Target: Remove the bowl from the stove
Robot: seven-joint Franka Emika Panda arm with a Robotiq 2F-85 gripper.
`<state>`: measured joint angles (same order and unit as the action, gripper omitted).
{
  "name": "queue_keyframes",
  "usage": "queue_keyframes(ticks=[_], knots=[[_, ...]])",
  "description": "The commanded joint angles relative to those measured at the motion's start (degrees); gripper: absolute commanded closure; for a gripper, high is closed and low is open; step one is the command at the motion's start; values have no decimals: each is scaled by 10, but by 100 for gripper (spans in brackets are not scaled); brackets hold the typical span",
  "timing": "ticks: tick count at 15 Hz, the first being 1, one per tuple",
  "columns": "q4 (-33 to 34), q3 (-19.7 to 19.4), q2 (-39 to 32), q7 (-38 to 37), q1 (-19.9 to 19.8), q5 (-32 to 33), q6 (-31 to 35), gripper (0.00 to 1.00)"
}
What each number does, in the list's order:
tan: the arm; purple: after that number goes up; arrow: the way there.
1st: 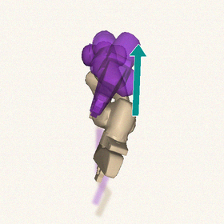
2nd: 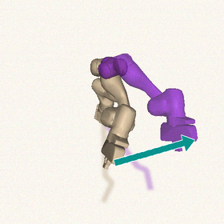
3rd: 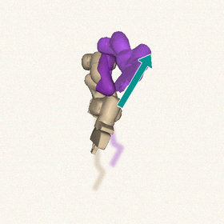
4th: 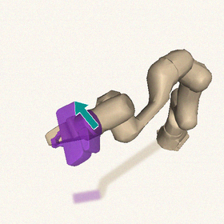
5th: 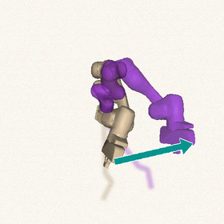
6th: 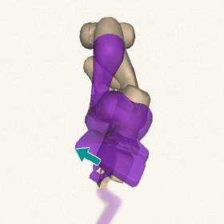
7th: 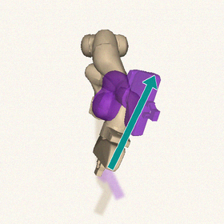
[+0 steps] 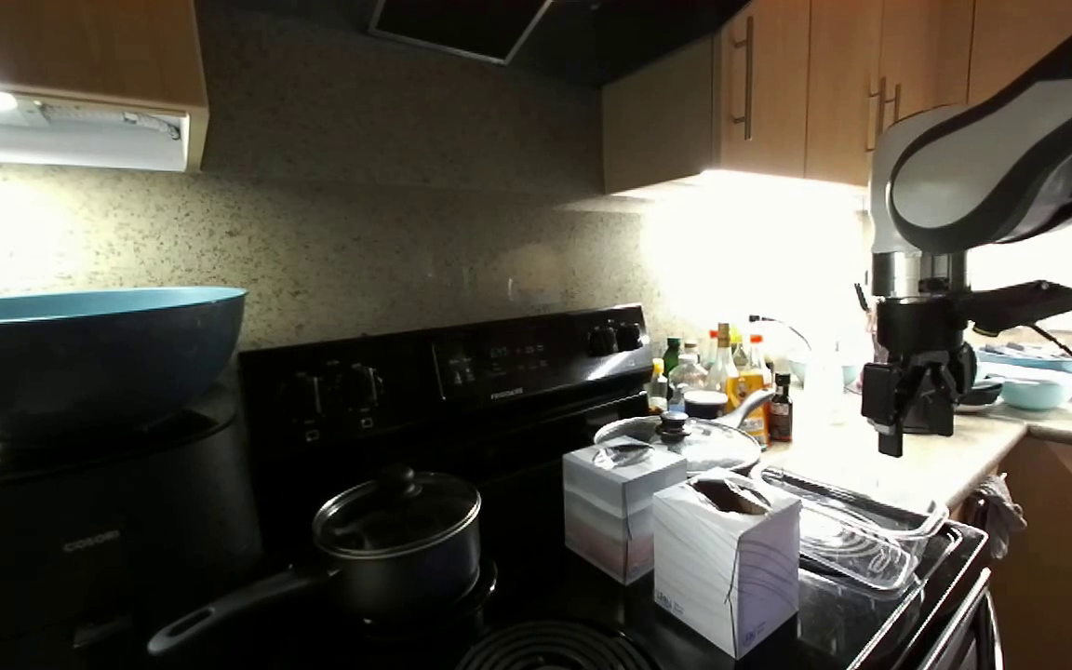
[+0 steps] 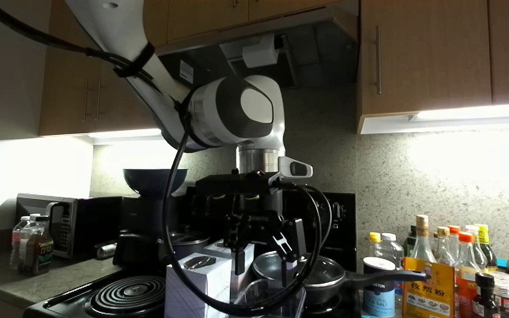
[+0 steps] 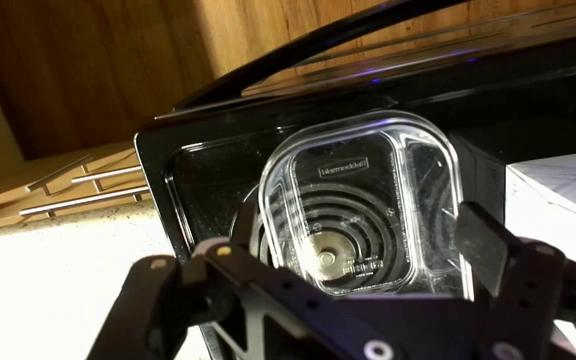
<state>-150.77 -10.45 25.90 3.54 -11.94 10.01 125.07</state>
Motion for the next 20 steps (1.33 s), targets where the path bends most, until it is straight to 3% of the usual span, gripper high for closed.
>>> queue_keyframes(ticks=[1, 3, 11, 19, 20], knots=[[1, 2, 1, 1, -1, -1, -1, 0], [0, 4, 6, 1, 0, -1, -1, 0], [95, -22, -141, 64, 2, 6, -18, 0], [189, -29, -276, 165, 0, -46, -36, 0], [198, -29, -289, 173, -2, -51, -36, 8]])
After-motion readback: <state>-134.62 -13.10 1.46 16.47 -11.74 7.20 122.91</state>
